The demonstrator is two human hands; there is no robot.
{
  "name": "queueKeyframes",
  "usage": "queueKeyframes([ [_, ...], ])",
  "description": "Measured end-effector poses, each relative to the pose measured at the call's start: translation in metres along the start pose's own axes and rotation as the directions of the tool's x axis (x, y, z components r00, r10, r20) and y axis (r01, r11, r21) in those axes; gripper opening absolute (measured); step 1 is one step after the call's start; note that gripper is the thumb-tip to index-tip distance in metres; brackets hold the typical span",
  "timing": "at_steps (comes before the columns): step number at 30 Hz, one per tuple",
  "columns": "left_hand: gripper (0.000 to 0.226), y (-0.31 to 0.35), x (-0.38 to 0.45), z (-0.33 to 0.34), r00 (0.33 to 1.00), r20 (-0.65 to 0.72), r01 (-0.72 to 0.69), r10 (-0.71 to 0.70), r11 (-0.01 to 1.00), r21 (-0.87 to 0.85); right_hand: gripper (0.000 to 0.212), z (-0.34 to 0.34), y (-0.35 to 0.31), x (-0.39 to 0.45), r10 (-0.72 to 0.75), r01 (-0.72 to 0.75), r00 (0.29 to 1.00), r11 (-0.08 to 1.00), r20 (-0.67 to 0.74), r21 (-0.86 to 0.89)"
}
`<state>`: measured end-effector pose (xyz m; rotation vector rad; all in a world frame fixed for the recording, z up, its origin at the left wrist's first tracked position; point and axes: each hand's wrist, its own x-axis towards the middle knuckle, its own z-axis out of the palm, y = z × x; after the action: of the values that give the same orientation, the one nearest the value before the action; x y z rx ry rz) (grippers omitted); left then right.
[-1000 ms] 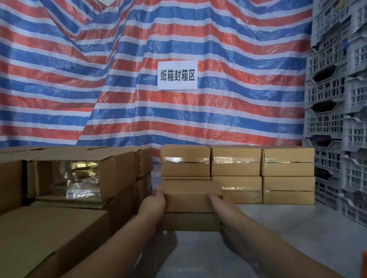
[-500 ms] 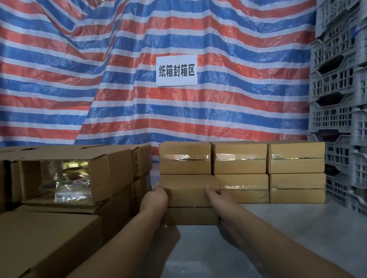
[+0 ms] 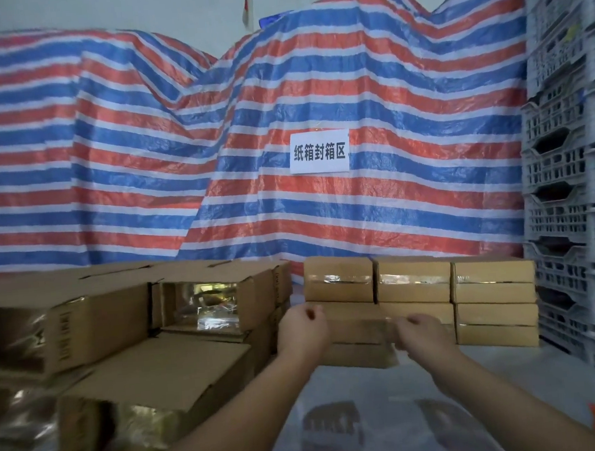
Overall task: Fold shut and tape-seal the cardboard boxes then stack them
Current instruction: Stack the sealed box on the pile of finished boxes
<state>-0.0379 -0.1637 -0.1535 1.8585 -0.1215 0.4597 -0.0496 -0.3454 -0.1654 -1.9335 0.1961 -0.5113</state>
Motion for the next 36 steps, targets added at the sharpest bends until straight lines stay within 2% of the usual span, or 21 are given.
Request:
queueKeyframes([
  [4,0.041,-0.002,-0.063,-0.026,0.974,0.113,-0.208,0.196,0.973,0.104,0.032,-0.018,-0.005,-0.070,-0.076,0.081,0.994,0.995,-0.078,0.060],
  [7,0.055,-0.017,-0.105,-0.039,0.959,0.160,-0.262,0.236,0.950,0.172,0.041,-0.022,0.002,-0.114,-0.116,0.122,0.983,0.992,-0.142,0.035],
  [10,0.061,-0.043,-0.130,-0.045,0.957,0.189,-0.272,0.222,0.913,0.305,0.040,-0.018,0.021,-0.140,-0.094,0.099,0.984,0.995,-0.150,0.028],
  [12,0.059,-0.058,-0.135,-0.047,0.957,0.194,-0.273,0.215,0.893,0.359,0.041,-0.016,0.032,-0.143,-0.113,0.109,0.984,0.993,-0.139,-0.036],
  [15,0.050,-0.070,-0.129,-0.046,0.961,0.110,-0.276,0.254,0.893,0.354,0.049,-0.018,0.036,-0.140,-0.175,0.159,0.976,0.979,-0.129,-0.130],
  [19,0.019,-0.076,-0.125,-0.046,0.966,0.083,-0.259,0.245,0.918,0.300,0.055,-0.016,0.046,-0.136,-0.228,0.205,0.967,0.962,-0.117,-0.182],
  [21,0.022,-0.073,-0.129,-0.049,0.955,0.095,-0.297,0.282,0.911,0.286,0.054,-0.014,0.046,-0.135,-0.234,0.211,0.964,0.962,-0.128,-0.172],
  [24,0.049,-0.053,-0.137,-0.061,0.935,0.110,-0.354,0.337,0.881,0.313,0.048,-0.005,0.031,-0.135,-0.305,0.275,0.949,0.924,-0.076,-0.265],
  [27,0.070,-0.019,-0.137,-0.095,0.891,0.048,-0.448,0.452,0.855,0.262,0.048,0.013,-0.015,-0.134,-0.517,0.496,0.856,0.818,0.007,-0.291],
  [30,0.047,0.007,-0.112,-0.143,0.795,-0.064,-0.538,0.604,0.749,0.386,0.030,0.044,-0.072,-0.127,-0.598,0.618,0.787,0.762,0.153,-0.195],
  [32,0.024,0.014,-0.088,-0.177,0.734,-0.148,-0.522,0.663,0.690,0.501,0.016,0.073,-0.106,-0.122,-0.592,0.633,0.764,0.765,0.257,-0.120],
  [33,0.021,0.014,-0.074,-0.195,0.721,-0.189,-0.488,0.666,0.682,0.544,0.010,0.089,-0.119,-0.120,-0.597,0.645,0.744,0.758,0.299,-0.092],
  [34,0.029,0.011,-0.060,-0.211,0.716,-0.223,-0.447,0.661,0.680,0.582,0.006,0.105,-0.130,-0.117,-0.609,0.664,0.721,0.744,0.331,-0.076],
  [35,0.039,0.007,-0.046,-0.228,0.723,-0.246,-0.400,0.646,0.681,0.613,0.017,0.123,-0.138,-0.115,-0.623,0.687,0.691,0.725,0.367,-0.061],
  [36,0.047,0.002,-0.033,-0.244,0.739,-0.261,-0.340,0.621,0.678,0.651,0.039,0.140,-0.145,-0.112,-0.630,0.706,0.662,0.706,0.406,-0.056],
])
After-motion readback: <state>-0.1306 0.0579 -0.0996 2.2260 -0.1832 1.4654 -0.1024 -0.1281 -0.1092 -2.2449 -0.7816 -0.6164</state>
